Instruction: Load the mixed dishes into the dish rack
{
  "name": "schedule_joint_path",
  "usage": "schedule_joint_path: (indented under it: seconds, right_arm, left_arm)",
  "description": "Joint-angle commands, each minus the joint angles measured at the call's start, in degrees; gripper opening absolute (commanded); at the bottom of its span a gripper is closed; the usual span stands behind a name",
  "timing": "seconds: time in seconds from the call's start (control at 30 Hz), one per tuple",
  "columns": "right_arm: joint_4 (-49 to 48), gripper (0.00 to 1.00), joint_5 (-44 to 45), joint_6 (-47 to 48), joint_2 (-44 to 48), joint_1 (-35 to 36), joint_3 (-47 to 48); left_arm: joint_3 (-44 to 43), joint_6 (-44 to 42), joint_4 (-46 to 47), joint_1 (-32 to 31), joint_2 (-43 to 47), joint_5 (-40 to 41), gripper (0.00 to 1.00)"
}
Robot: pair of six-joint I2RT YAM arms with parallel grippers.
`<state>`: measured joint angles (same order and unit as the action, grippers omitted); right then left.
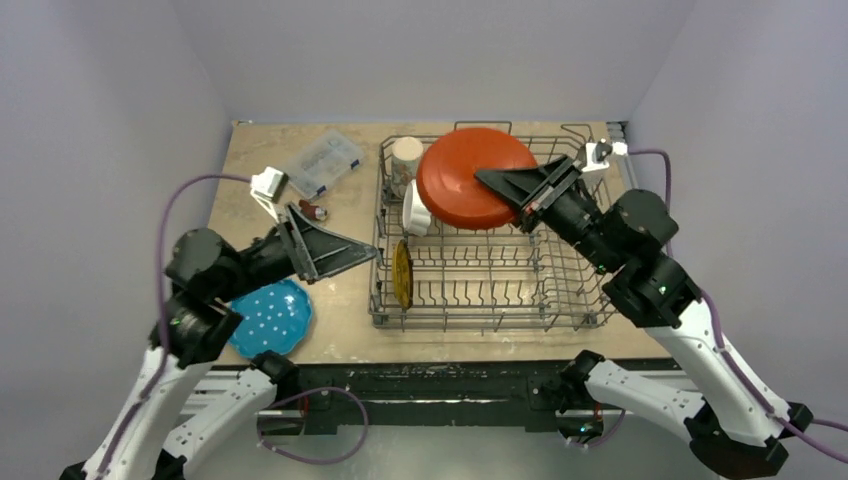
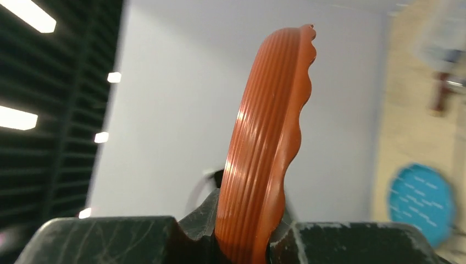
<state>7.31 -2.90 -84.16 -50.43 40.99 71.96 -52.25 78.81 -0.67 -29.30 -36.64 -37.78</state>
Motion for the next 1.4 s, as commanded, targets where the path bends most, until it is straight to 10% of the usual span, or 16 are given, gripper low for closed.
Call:
schedule_joint_path:
  seconds: [0.0, 0.17, 0.37, 1.37]
  right_arm:
    - [27.95, 0.00, 2.81, 5.18, -1.36, 0.27, 0.90]
    - [40.15, 0.00, 2.61, 17.11, -12.40, 0.28, 7.58]
    - [56.53, 0.00, 9.45, 27.74, -29.06, 5.91, 26.78]
    - [46.34, 0.00, 5.36, 32.24, -41.95, 12.45, 22.11]
  left_arm:
    - [-25.46, -38.70, -64.10, 0.56, -1.75, 16.51, 1.00]
    - [-37.06, -55.03, -81.43, 0.43, -4.70, 33.22, 1.00]
    - [-36.67, -53.29, -77.55, 0.38, -1.88, 27.77, 1.00]
    - [-31.79, -51.08, -74.30, 0.04, -4.03, 21.56, 0.98]
